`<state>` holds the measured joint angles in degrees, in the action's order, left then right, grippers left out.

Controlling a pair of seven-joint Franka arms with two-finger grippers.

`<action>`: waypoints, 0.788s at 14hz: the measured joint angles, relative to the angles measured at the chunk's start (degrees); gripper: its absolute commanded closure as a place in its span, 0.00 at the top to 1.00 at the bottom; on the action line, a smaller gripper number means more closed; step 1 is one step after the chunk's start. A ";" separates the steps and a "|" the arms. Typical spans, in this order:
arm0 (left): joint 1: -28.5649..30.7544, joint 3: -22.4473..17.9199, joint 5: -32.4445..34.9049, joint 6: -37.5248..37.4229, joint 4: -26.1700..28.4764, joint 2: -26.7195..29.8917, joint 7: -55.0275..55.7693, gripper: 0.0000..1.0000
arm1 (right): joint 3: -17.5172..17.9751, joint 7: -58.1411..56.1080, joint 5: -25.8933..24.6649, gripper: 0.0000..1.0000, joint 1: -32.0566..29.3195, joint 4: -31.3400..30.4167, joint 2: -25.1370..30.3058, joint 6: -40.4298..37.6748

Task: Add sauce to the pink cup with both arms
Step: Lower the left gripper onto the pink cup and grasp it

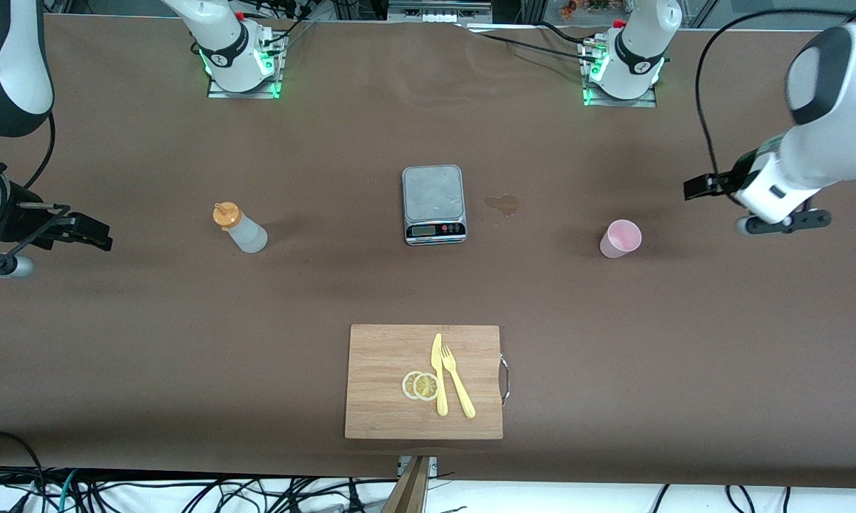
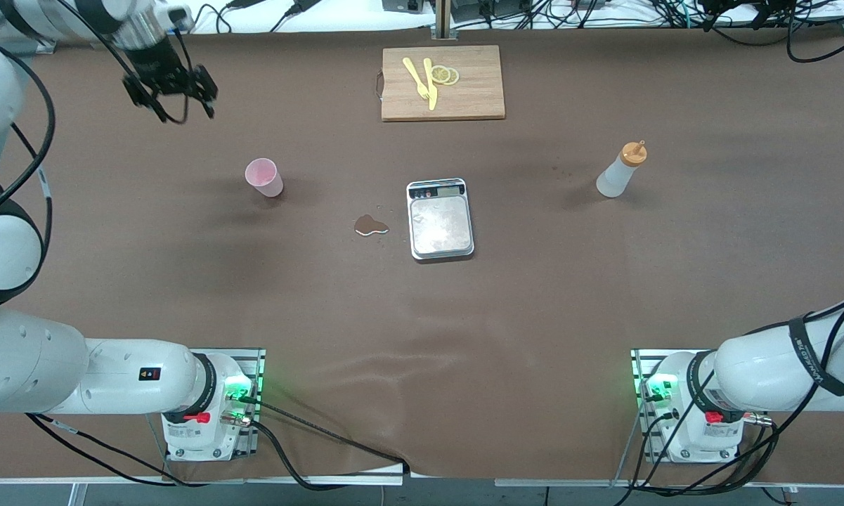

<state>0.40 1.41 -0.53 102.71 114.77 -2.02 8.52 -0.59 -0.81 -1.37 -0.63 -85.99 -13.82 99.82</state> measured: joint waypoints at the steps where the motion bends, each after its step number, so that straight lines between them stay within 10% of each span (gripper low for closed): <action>1: 0.00 0.00 0.00 3.33 3.40 -0.19 0.00 1.00 | -0.03 0.00 0.00 1.00 0.00 0.00 0.00 0.00; 11: -0.64 0.27 0.00 27.42 18.47 -5.68 -0.07 1.00 | -0.16 0.06 0.00 1.00 0.38 0.08 0.01 0.13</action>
<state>-0.24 1.68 -0.53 130.13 133.24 -7.70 8.45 -0.76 -0.75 -1.37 -0.24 -85.91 -13.81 99.95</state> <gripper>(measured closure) 0.000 0.000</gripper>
